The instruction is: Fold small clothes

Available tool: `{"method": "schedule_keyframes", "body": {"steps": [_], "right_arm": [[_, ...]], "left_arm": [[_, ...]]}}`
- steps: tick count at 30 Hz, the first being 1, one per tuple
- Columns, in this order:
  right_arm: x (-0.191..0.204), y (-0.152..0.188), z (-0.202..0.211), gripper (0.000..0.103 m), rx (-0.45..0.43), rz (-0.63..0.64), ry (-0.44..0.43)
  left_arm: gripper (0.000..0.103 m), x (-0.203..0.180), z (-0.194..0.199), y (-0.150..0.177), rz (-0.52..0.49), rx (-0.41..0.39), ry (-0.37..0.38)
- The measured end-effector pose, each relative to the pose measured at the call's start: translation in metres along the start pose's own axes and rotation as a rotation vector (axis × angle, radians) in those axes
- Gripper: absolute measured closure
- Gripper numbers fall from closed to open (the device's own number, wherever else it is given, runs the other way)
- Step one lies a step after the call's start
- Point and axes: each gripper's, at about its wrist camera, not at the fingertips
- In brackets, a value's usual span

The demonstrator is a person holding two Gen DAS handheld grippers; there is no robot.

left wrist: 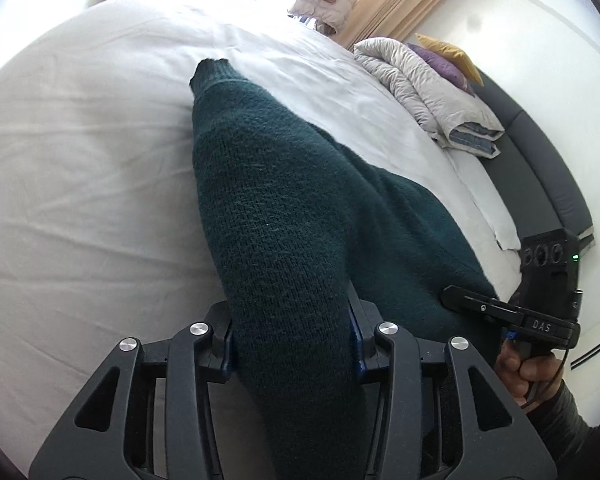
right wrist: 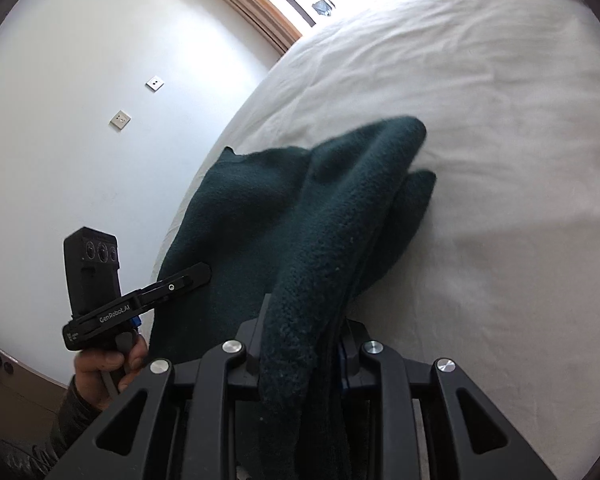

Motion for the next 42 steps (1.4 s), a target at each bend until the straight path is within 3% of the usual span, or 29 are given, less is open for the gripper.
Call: {"method": "schedule_keyframes", "body": {"steps": [4,6,13,16,25,28,30,34,36,42], "right_arm": [[-0.034,0.011,-0.005,0.063,-0.012,-0.094,-0.070],[-0.039,0.015,0.000,0.063,-0.040,-0.106,-0.103],[-0.040,0.018,0.015,0.050,-0.088,-0.100,-0.046],[-0.044,0.027,0.027,0.047,-0.109,-0.109,-0.006],[-0.005,0.041,0.063,0.037,-0.219,0.019,0.269],[0.019,0.051,0.076,0.024,-0.293,0.113,0.349],[0.035,0.059,0.087,0.019,-0.350,0.163,0.361],[0.060,0.071,0.105,0.005,-0.454,0.220,0.392],[0.070,0.076,0.118,0.000,-0.517,0.238,0.396],[0.087,0.078,0.143,0.000,-0.618,0.258,0.426]], "left_arm": [[0.050,0.014,-0.005,0.009,0.004,-0.027,0.023],[0.048,0.022,-0.001,0.018,0.009,-0.048,0.034],[0.040,0.006,-0.006,0.027,-0.016,-0.106,-0.036],[0.036,-0.001,0.009,0.036,-0.030,-0.146,-0.105],[0.034,-0.038,0.060,0.067,-0.098,-0.293,-0.357],[0.014,-0.068,0.082,0.080,-0.138,-0.387,-0.426],[0.002,-0.088,0.098,0.090,-0.191,-0.451,-0.504],[0.000,-0.127,0.128,0.107,-0.310,-0.579,-0.613],[0.000,-0.142,0.140,0.112,-0.327,-0.614,-0.633],[0.000,-0.171,0.163,0.110,-0.297,-0.659,-0.664]]}}
Point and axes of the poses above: each gripper's, at about its wrist camera, not at the fingertips, and z roughly against the way its jaws point, x to its left, y to its underside, and after that the axes turned 5 degrees about y, right-handed
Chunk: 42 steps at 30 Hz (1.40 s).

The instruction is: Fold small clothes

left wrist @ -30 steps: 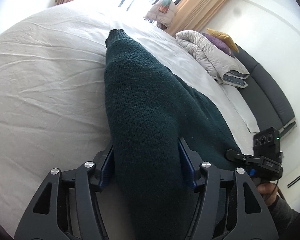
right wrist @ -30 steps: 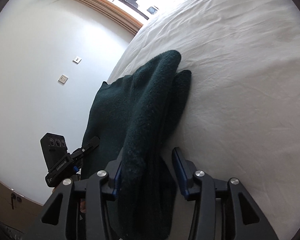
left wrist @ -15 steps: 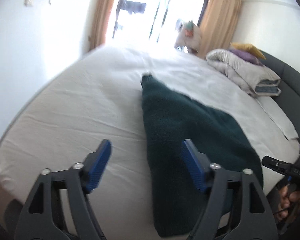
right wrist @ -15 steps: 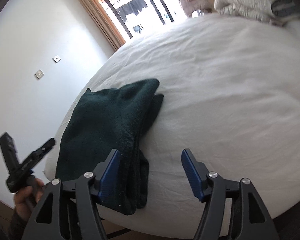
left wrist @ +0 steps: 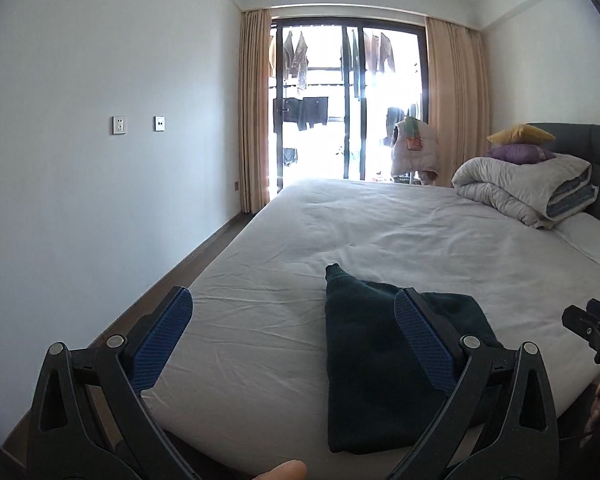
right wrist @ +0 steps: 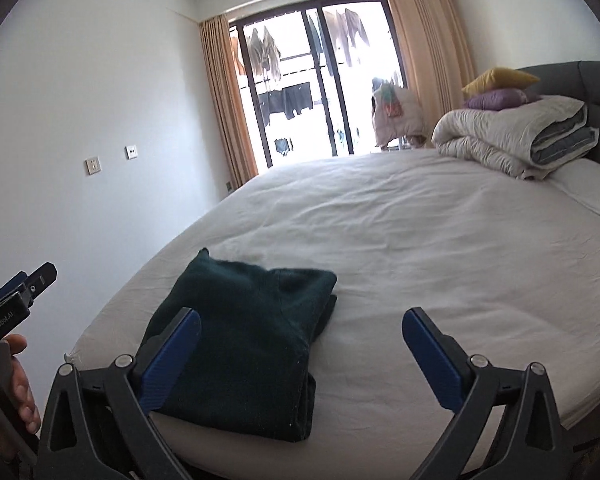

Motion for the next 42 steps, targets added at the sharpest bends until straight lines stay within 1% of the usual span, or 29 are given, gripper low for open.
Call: {"method": "schedule_keyframes", "body": {"steps": [1,2,4,5,7,9,11,12,13,14,15,16,17,19,21,22,24,25,26,28,31,34,39,42], "right_arm": [[0.001,-0.004,0.002,0.000,-0.009,0.002,-0.011],[0.001,-0.007,0.003,0.000,-0.015,0.004,-0.042],[0.003,-0.011,0.005,0.000,-0.023,0.000,-0.087],[0.003,-0.013,0.005,0.000,-0.023,-0.009,-0.096],[0.004,-0.015,-0.002,0.000,0.015,-0.039,-0.120],[0.005,-0.014,-0.009,0.000,0.060,-0.056,-0.125],[0.006,-0.011,-0.016,0.001,0.069,-0.060,-0.121],[0.008,-0.010,-0.018,0.003,0.073,-0.060,-0.128],[0.010,-0.009,-0.023,0.013,0.094,-0.059,-0.152],[0.010,-0.007,-0.029,0.025,0.119,-0.060,-0.170],[0.010,-0.004,-0.035,0.031,0.148,-0.071,-0.183],[0.009,0.000,-0.042,0.038,0.179,-0.089,-0.187],[0.009,0.005,-0.048,0.041,0.206,-0.096,-0.188],[0.012,0.013,-0.055,0.042,0.240,-0.074,-0.163],[0.015,0.020,-0.059,0.041,0.252,-0.049,-0.124],[0.016,0.023,-0.059,0.040,0.250,-0.042,-0.113],[0.018,0.025,-0.055,0.025,0.228,-0.034,-0.078],[0.019,0.026,-0.052,0.011,0.204,-0.029,-0.044],[0.019,0.025,-0.047,0.002,0.175,-0.022,-0.010],[0.022,0.021,-0.040,0.000,0.139,0.016,0.024],[0.028,0.014,-0.033,0.000,0.125,0.085,0.071],[0.029,0.010,-0.025,0.000,0.117,0.092,0.082],[0.028,0.007,-0.021,0.000,0.141,0.103,0.098],[0.029,0.004,-0.022,0.000,0.171,0.109,0.077]], "left_arm": [[0.000,-0.003,0.003,-0.002,-0.016,-0.009,-0.007],[0.000,-0.005,0.006,-0.003,-0.039,-0.009,0.000],[0.000,-0.013,0.013,-0.005,-0.080,0.008,0.012],[0.000,-0.017,0.015,-0.004,-0.096,0.019,0.015],[0.000,-0.022,0.022,-0.002,-0.117,0.038,0.018],[0.000,-0.027,0.023,0.000,-0.127,0.059,-0.013],[0.000,-0.029,0.017,0.003,-0.133,0.094,-0.018],[0.000,-0.029,0.013,0.004,-0.137,0.111,-0.026],[0.000,-0.029,0.010,0.006,-0.137,0.131,-0.040],[0.000,-0.028,0.007,0.008,-0.132,0.150,-0.042],[0.000,-0.027,-0.002,0.009,-0.124,0.168,-0.033],[0.000,-0.024,-0.008,0.010,-0.109,0.193,-0.020],[0.000,-0.022,-0.013,0.012,-0.090,0.223,-0.012],[0.000,-0.020,-0.026,0.016,-0.064,0.271,-0.017],[0.000,-0.020,-0.038,0.024,-0.052,0.330,-0.035],[0.000,-0.020,-0.046,0.028,-0.050,0.354,-0.041],[0.000,-0.021,-0.058,0.037,-0.040,0.397,-0.035],[0.000,-0.023,-0.066,0.041,-0.033,0.411,-0.031],[0.000,-0.024,-0.071,0.044,-0.027,0.425,-0.027],[0.000,-0.026,-0.078,0.047,-0.023,0.442,-0.019],[0.000,-0.029,-0.084,0.048,-0.017,0.457,-0.010],[0.000,-0.029,-0.093,0.050,-0.002,0.482,0.001],[0.000,-0.032,-0.108,0.055,0.015,0.501,-0.001],[0.000,-0.035,-0.111,0.057,0.004,0.505,-0.005]]}}
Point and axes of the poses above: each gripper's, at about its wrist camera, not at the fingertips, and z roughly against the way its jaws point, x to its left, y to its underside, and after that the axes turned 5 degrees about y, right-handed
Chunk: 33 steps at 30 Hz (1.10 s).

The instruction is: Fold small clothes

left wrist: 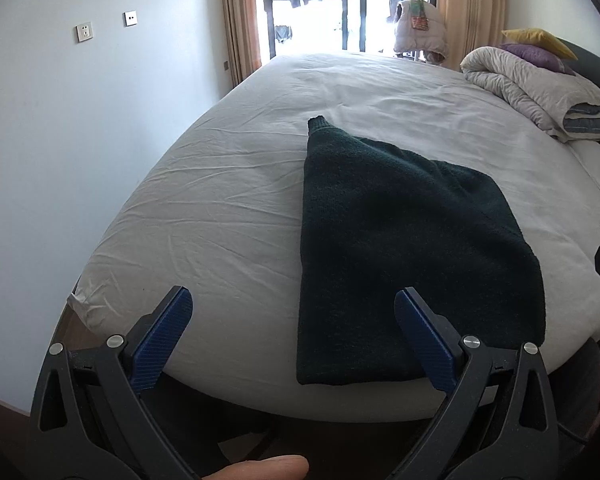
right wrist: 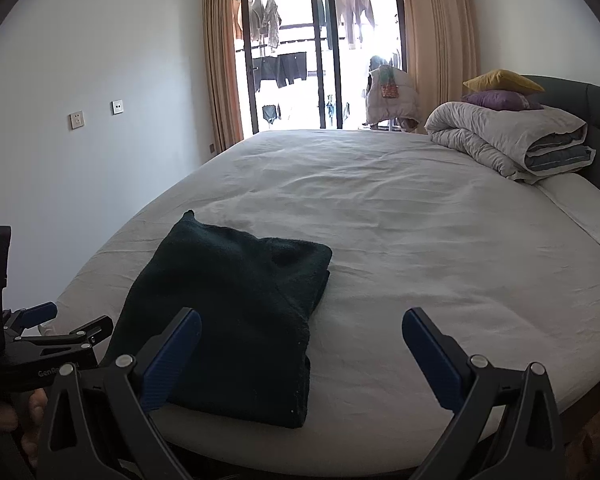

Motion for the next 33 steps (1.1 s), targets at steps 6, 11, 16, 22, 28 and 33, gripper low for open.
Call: {"method": "schedule_keyframes", "body": {"steps": [6,11,16,22,28,33], "right_arm": [[0.008,0.001,-0.013,0.000,0.095,0.040,0.038],[0.007,0.002,-0.018,0.000,0.118,0.012,0.064],[0.008,0.003,-0.025,0.000,0.146,-0.004,0.074],[0.016,0.005,-0.028,0.000,0.158,0.009,0.076],[0.020,0.006,-0.031,0.000,0.171,0.015,0.063],[0.021,0.007,-0.033,0.000,0.179,0.011,0.065]], "left_arm": [[0.000,0.003,-0.005,0.002,0.024,0.029,0.015],[0.000,0.004,-0.004,0.007,0.036,0.040,0.012],[0.000,0.005,-0.008,0.008,0.036,0.045,0.011],[0.000,0.007,-0.012,0.009,0.042,0.049,0.009],[0.000,0.008,-0.015,0.008,0.044,0.053,0.005],[0.000,0.008,-0.017,0.008,0.041,0.055,0.003]]}}
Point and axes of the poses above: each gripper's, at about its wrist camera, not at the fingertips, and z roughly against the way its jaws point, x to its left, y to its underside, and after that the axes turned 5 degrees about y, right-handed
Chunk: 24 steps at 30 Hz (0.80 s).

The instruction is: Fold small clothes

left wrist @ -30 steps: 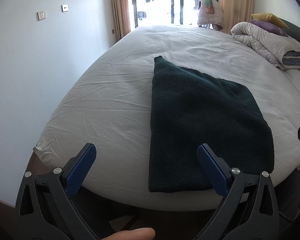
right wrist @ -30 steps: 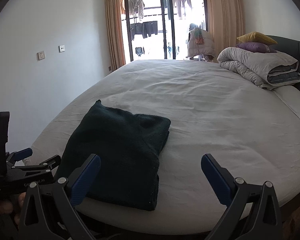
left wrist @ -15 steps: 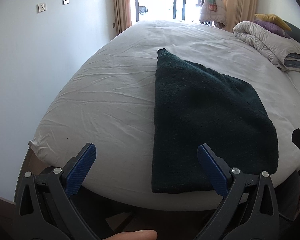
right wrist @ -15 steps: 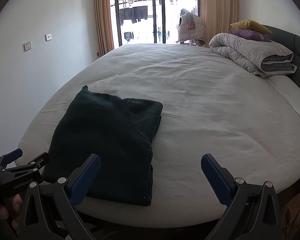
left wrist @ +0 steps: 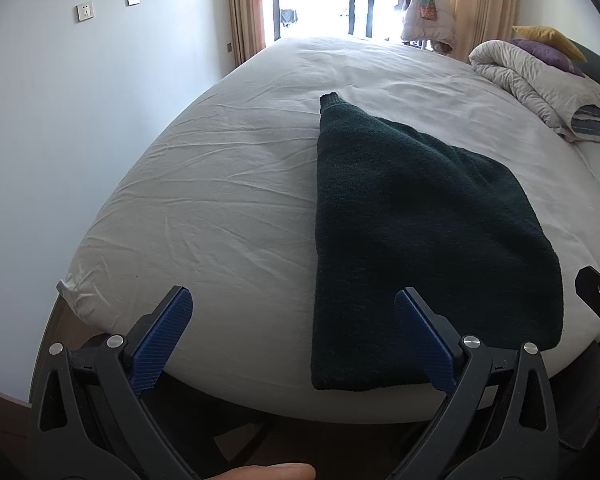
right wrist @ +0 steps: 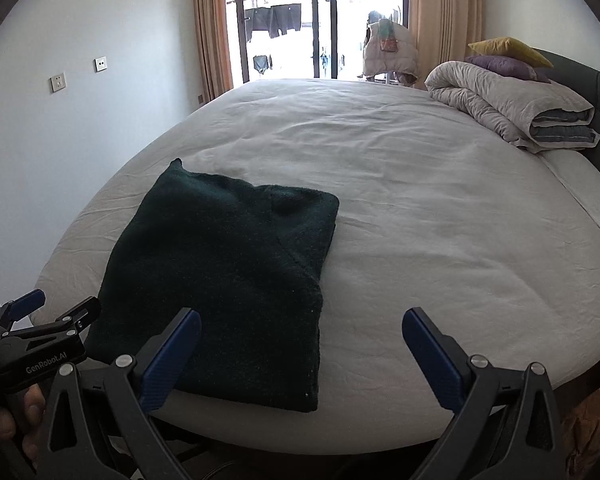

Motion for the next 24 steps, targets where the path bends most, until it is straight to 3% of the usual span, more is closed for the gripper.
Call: {"method": "schedule_keyframes", "body": {"steps": [24], "right_arm": [[0.0015,0.0019,-0.0031,0.000,0.022,0.014,-0.004]], "left_arm": [[0.000,-0.0031,-0.0086,-0.0009,-0.005,0.011,0.000]]}}
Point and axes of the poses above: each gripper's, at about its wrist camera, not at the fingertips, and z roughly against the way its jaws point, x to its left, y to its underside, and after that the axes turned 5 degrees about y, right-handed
